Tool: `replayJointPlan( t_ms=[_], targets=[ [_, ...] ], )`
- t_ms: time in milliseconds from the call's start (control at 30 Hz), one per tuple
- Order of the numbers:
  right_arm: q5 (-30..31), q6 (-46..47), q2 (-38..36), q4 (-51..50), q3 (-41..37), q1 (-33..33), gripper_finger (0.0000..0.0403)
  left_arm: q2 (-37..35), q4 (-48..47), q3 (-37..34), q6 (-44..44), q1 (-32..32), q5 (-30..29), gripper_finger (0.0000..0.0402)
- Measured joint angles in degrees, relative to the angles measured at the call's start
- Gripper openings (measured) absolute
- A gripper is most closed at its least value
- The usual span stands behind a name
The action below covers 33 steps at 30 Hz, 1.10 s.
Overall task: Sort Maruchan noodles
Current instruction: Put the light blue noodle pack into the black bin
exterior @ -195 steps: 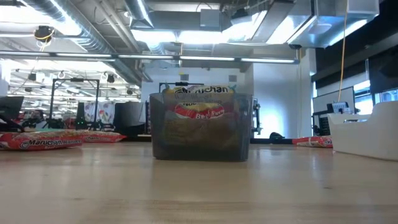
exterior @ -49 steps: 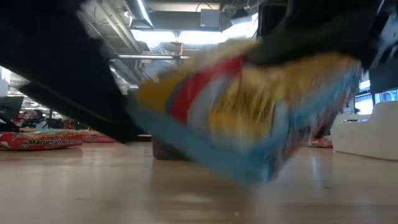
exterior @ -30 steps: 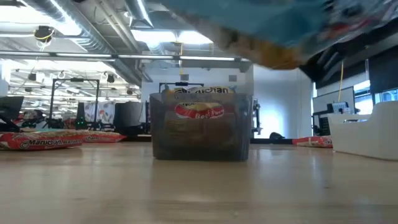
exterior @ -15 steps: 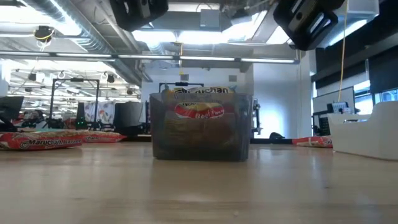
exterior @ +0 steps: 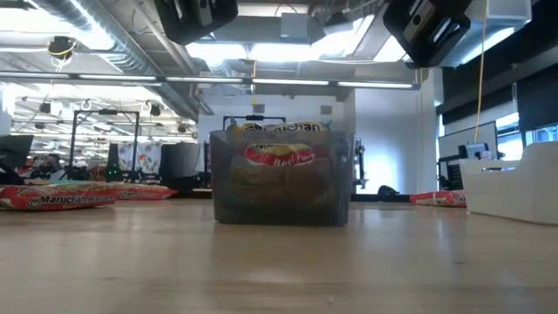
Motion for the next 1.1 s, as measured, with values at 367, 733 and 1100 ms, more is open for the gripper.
replayJointPlan(
  t_ms=[367, 733, 1100],
  targets=[
    [-5.7, -3.1, -3.4, -5.5, 0.0, -0.1, 0.0244, -0.2, -0.2, 0.0, 1.2, 0.1, 0.5, 0.0113],
    [-11.1, 1.5, -15.0, -31.3, 0.1, 0.9, 0.0244, -6.6, -6.6, 0.1, 5.0, -0.3, -0.3, 0.0113],
    [-9.8, 1.9, -18.4, -38.0, 0.0, 2.3, 0.0245, -12.6, -21.8, -0.1, 4.9, 1.2, -4.6, 0.0113]
  ],
)
